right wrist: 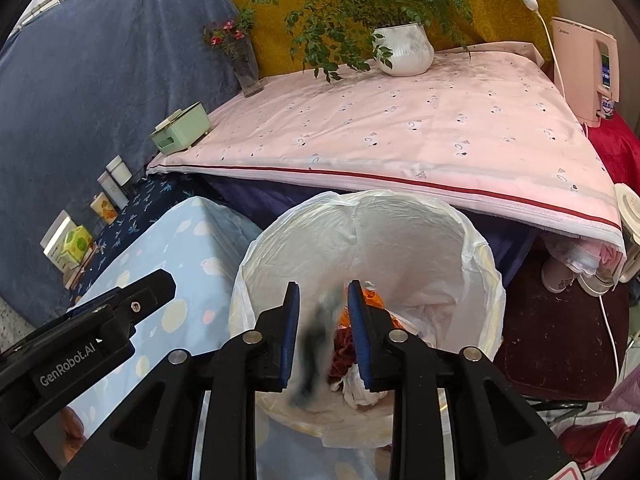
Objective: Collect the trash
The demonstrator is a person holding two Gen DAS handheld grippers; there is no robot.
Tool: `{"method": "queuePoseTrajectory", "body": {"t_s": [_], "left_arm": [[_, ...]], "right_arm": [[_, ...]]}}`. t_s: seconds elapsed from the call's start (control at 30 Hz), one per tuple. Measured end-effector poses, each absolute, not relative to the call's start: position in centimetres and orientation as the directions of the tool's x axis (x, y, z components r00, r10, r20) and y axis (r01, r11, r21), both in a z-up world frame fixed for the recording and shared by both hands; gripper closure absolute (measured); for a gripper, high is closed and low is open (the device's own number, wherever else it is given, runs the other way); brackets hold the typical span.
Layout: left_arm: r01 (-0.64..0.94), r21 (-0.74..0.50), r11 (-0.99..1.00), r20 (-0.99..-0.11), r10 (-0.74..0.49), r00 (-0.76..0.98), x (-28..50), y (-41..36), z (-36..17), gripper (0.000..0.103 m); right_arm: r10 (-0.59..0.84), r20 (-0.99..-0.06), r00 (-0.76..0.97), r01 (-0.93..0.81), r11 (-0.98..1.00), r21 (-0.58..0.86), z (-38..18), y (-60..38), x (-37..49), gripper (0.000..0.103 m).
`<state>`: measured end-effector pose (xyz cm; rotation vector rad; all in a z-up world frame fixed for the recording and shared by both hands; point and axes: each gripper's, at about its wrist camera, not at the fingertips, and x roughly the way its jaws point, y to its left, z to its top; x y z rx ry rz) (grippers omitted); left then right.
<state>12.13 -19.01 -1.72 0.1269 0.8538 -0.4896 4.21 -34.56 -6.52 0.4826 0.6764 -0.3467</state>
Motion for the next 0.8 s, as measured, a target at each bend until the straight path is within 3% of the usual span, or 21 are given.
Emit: {"method": "queuePoseTrajectory", "body": {"t_s": [0.2,0.5,0.57,0.8], "left_arm": [[0.439,-0.090,0.894,-0.752,-0.350,0.559,12.4,-17.3,-1.8,0.040],[0.419,-0.072,0.905,-0.743,-0.329,0.583,11.5,-14.9,-1.6,0.035],[0.415,-0.064,0.907,-0.743,-0.321,0.587,11.2,-14.5,-1.6,0.034],[0.410,-0.049,0.911,-0.735,-0.310,0.602,9.9,-13.3,-1.5,0.022]], "right_arm": [[-0.148,-0.666,0.731,0.439,0.849,0.293,-5.9,-33.7,4.6,0.076],[-0.174,-0.678,0.714,0.413,0.886,0.208,-4.8,-31.9,3.6,0.051],[-0.190,-0.680,0.708,0.412,0.894,0.178,-4.5,-31.5,3.3,0.042],[-0.254,-0.696,0.672,0.416,0.907,0.070,-3.9,-30.1,2.0,0.022]]}}
